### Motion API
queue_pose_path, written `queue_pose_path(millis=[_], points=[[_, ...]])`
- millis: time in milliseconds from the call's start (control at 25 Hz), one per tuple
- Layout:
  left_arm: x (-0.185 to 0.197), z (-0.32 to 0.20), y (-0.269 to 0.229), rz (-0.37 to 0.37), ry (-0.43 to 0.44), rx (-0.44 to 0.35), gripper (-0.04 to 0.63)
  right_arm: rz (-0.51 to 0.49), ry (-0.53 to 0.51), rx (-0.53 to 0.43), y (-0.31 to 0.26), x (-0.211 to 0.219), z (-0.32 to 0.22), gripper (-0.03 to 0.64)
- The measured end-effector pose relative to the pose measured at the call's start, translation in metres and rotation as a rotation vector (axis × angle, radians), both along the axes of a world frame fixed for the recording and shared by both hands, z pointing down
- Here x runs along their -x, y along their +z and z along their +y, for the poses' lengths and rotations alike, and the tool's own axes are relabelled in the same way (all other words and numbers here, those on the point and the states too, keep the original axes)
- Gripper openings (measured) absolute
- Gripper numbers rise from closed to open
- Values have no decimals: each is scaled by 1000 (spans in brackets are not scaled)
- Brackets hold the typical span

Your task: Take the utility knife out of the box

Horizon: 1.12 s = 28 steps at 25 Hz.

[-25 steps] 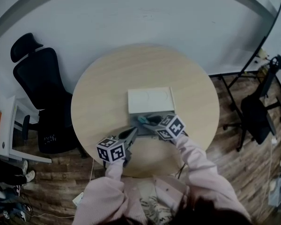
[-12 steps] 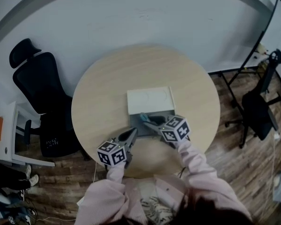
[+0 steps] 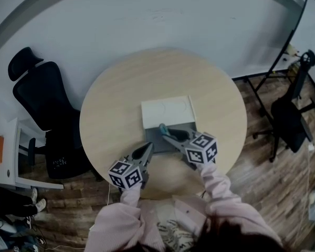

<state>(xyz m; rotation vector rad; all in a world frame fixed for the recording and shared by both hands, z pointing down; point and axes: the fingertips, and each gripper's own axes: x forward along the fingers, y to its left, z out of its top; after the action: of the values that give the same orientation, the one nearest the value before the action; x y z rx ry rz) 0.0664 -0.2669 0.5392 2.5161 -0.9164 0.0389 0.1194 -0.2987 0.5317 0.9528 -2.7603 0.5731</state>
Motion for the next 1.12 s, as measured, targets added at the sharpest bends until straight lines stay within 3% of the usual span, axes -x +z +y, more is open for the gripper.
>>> queue_pose_path(millis=[560,1120], points=[[-6,4,-21,1,0,-105,0,-89,82,-70,-22,-11,10,143],[-9,14,-40,-11,4,-187,0,-144,96,-132,-48,-15,26,141]])
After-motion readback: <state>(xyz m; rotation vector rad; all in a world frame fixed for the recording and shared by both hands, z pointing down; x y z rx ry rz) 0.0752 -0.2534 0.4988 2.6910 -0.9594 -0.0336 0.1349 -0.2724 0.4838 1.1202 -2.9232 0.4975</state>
